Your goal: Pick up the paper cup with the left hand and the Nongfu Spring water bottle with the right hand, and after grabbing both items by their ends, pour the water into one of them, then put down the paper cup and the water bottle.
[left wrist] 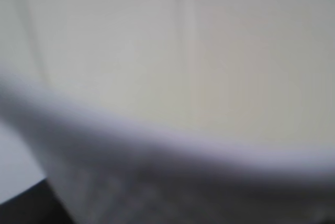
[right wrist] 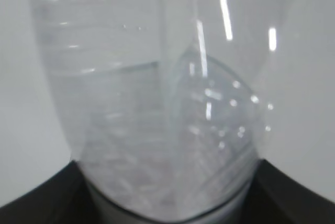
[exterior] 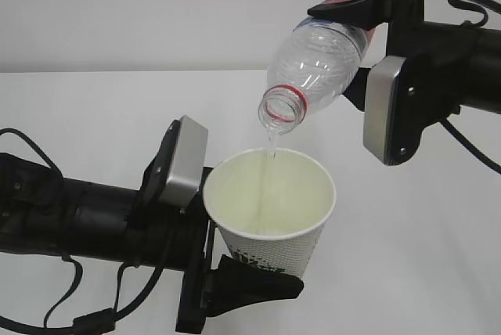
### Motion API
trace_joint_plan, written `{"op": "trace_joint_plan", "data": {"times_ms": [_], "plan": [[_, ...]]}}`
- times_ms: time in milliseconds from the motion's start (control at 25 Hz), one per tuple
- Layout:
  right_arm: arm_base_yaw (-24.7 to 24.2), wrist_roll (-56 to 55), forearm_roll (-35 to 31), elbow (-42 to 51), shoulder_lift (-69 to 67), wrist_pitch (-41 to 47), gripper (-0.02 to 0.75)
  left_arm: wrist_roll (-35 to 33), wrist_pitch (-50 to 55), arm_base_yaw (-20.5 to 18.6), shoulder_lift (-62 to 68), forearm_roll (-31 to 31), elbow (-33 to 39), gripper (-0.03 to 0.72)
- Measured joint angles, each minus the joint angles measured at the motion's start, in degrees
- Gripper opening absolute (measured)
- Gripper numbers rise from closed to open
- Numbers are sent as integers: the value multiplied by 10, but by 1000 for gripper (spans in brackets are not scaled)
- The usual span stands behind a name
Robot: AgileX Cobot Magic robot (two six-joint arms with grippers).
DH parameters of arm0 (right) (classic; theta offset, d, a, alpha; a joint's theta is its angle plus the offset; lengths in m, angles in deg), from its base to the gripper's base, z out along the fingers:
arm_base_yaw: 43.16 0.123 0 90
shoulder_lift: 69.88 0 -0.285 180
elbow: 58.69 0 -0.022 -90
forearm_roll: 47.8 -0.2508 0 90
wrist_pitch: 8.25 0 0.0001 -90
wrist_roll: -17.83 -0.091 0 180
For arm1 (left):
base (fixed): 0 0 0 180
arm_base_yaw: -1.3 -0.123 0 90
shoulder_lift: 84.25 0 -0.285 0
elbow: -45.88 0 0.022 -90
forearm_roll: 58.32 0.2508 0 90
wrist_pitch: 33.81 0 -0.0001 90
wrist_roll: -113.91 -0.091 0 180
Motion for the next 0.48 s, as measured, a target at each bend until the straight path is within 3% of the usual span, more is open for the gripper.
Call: {"op": "trace_joint_plan", "data": {"times_ms": [480], "plan": [[0, 0, 0, 0, 0, 0, 475, 0, 0, 0, 0, 2, 0, 537]]}}
